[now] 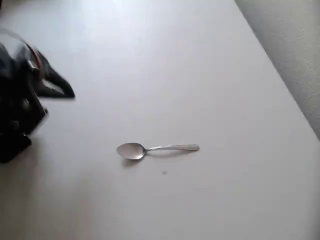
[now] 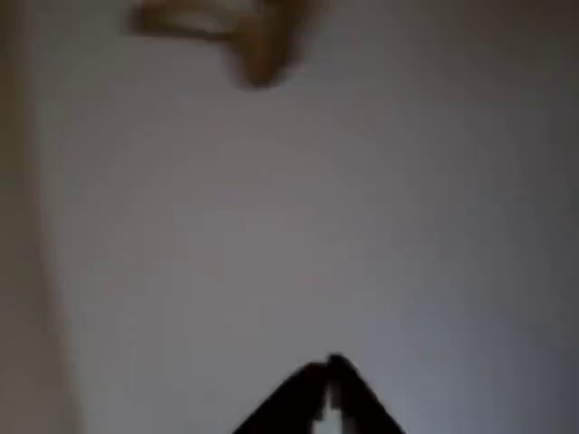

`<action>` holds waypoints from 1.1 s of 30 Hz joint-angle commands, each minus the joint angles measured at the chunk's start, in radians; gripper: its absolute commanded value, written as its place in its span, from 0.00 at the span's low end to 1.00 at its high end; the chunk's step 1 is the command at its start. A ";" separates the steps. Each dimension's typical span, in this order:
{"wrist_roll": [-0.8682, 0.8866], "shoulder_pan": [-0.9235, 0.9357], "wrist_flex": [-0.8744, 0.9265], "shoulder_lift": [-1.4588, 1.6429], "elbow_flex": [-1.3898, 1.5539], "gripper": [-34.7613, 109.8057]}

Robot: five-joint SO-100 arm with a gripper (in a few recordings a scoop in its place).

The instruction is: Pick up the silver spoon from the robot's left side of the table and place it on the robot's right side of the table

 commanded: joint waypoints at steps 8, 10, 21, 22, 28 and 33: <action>-0.006 0.086 -0.054 0.020 0.126 0.24; -0.006 0.086 -0.054 0.020 0.126 0.24; -0.006 0.086 -0.054 0.020 0.126 0.24; -0.006 0.086 -0.054 0.020 0.126 0.24; -0.006 0.086 -0.054 0.020 0.126 0.24; -0.006 0.086 -0.054 0.020 0.126 0.24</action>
